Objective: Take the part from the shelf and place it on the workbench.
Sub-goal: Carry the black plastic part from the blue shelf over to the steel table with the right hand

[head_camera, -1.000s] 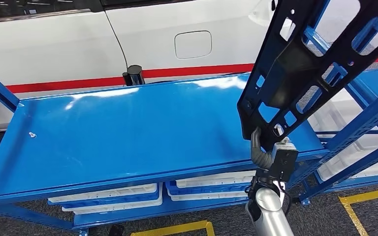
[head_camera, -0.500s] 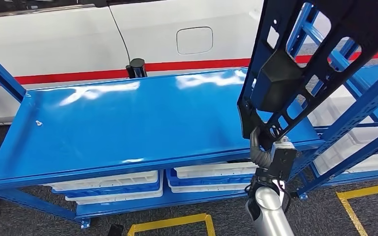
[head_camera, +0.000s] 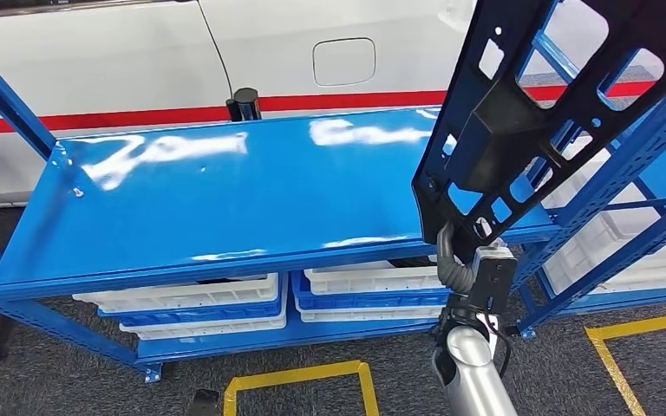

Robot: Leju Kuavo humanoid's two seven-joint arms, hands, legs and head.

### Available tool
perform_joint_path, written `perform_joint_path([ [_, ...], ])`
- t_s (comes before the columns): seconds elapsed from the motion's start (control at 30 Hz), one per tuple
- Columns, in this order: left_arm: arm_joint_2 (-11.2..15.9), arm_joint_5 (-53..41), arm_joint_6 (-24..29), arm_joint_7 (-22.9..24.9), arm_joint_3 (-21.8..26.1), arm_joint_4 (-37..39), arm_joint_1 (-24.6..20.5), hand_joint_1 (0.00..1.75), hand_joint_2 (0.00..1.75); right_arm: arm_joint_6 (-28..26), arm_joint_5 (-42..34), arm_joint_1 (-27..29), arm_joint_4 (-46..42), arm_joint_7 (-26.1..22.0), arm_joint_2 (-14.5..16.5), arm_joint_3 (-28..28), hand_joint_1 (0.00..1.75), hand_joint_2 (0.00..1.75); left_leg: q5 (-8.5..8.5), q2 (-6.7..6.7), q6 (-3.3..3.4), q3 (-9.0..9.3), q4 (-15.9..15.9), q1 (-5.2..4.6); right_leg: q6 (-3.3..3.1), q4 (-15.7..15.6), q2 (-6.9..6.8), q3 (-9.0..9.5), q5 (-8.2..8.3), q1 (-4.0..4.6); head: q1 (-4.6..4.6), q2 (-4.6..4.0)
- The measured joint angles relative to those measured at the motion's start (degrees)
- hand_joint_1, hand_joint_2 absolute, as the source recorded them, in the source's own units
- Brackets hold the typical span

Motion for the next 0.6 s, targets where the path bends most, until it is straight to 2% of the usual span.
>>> perform_joint_path([
  [0.07,-0.03,-0.12,0.07,0.23,-0.06,0.0,-0.04,0.0,1.75,-0.18,0.05,0.08,-0.01,-0.01,-0.01,0.03,1.75,1.75,0.83,0.23,0.94,-0.45,-0.37,0.03,0.7,0.27,-0.06,-0.51,-0.02,-0.08,-0.03,0.0],
  [0.1,-0.05,-0.18,0.1,0.34,-0.1,0.0,-0.09,0.0,1.75,-0.31,0.09,0.12,-0.02,-0.01,-0.03,0.04,1.75,1.75,1.36,0.37,1.5,-0.79,-0.58,0.1,0.76,1.19,-0.06,-1.07,-0.88,-0.06,0.1,0.0],
  [0.13,-0.08,-0.28,0.13,0.44,-0.17,0.0,-0.14,0.0,1.75,-0.44,0.14,0.14,-0.02,-0.01,-0.05,0.04,1.75,1.75,1.9,0.52,1.96,-1.25,-0.74,0.19,0.59,3.27,-0.07,-2.02,-2.52,-0.04,0.25,0.0],
  [0.2,-0.16,-0.44,0.13,0.66,-0.29,0.0,-0.2,0.0,1.75,-0.61,0.26,0.24,-0.02,0.04,-0.08,0.05,1.75,1.75,2.79,0.7,2.41,-2.5,-0.7,0.03,0.18,10.34,-0.05,-4.52,-6.78,-0.05,0.52,0.0],
  [0.23,-0.19,-0.51,0.13,0.79,-0.33,0.0,-0.19,0.0,1.75,-0.64,0.36,0.39,-0.02,0.13,-0.08,0.06,1.75,1.75,3.28,0.78,2.47,-3.18,-0.67,-0.04,0.27,13.83,-0.05,-5.44,-8.27,-0.07,0.55,0.0],
  [0.27,-0.21,-0.55,0.15,0.92,-0.36,0.0,-0.17,0.0,1.75,-0.66,0.47,0.57,-0.02,0.24,-0.08,0.06,1.75,1.75,3.75,0.83,2.46,-3.83,-0.63,-0.08,0.59,15.74,-0.05,-5.55,-8.75,-0.08,0.54,0.0],
  [0.3,-0.2,-0.57,0.17,1.04,-0.37,-0.01,-0.16,0.0,1.75,-0.67,0.6,0.73,-0.03,0.37,-0.09,0.06,1.75,1.75,4.17,0.85,2.4,-4.39,-0.6,-0.11,1.05,15.58,-0.05,-4.66,-8.31,-0.08,0.56,0.0],
  [0.33,-0.21,-0.57,0.21,1.14,-0.38,-0.02,-0.14,0.0,1.75,-0.68,0.75,0.85,-0.08,0.55,-0.09,0.06,1.75,1.75,4.56,0.85,2.28,-4.89,-0.54,-0.11,1.53,12.94,-0.06,-2.51,-7.17,-0.09,0.55,0.0],
  [0.37,-0.23,-0.57,0.25,1.21,-0.41,-0.05,-0.14,0.0,1.75,-0.68,0.9,0.88,-0.18,0.68,-0.09,0.06,1.75,1.75,4.89,0.85,2.09,-5.27,-0.43,-0.1,1.83,8.78,-0.07,0.36,-6.07,-0.1,0.57,0.0],
  [0.4,-0.26,-0.57,0.28,1.27,-0.44,-0.11,-0.13,0.0,1.75,-0.68,1.05,0.86,-0.32,0.81,-0.07,0.07,1.75,1.75,5.15,0.85,1.86,-5.67,-0.28,-0.22,1.86,4.45,-0.07,3.3,-5.49,-0.01,0.57,0.0],
  [0.43,-0.29,-0.57,0.33,1.32,-0.47,-0.2,-0.11,0.0,1.75,-0.68,1.18,0.86,-0.5,0.9,-0.04,0.09,1.75,1.75,5.44,0.85,1.56,-5.98,-0.14,-0.33,1.65,1.05,-0.05,5.47,-5.21,0.14,0.51,0.0],
  [0.47,-0.31,-0.57,0.41,1.34,-0.5,-0.31,-0.09,0.0,1.75,-0.67,1.26,0.9,-0.65,0.96,-0.01,0.11,1.75,1.75,5.73,0.86,1.27,-6.2,0.0,-0.45,1.32,-0.79,-0.01,6.42,-5.35,0.29,0.49,0.0],
  [0.53,-0.36,-0.57,0.56,1.39,-0.57,-0.49,0.04,0.0,1.75,-0.66,1.33,1.16,-0.81,1.05,0.01,0.12,1.75,1.75,6.25,0.88,0.7,-6.44,0.04,-0.52,0.55,-1.34,0.08,6.06,-5.3,0.33,0.35,0.0],
  [0.57,-0.36,-0.57,0.63,1.41,-0.6,-0.55,0.11,0.0,1.75,-0.64,1.34,1.29,-0.85,1.09,0.01,0.13,1.75,1.75,6.12,0.83,0.44,-6.65,0.25,-0.43,0.09,-1.4,0.07,5.78,-5.08,0.08,0.35,0.0],
  [0.6,-0.36,-0.56,0.65,1.42,-0.62,-0.58,0.17,0.0,1.75,-0.63,1.36,1.39,-0.92,1.11,0.01,0.15,1.75,1.75,5.05,0.73,0.13,-7.17,1.22,-0.31,-0.56,-1.45,0.03,5.58,-4.72,-0.16,0.24,0.0],
])
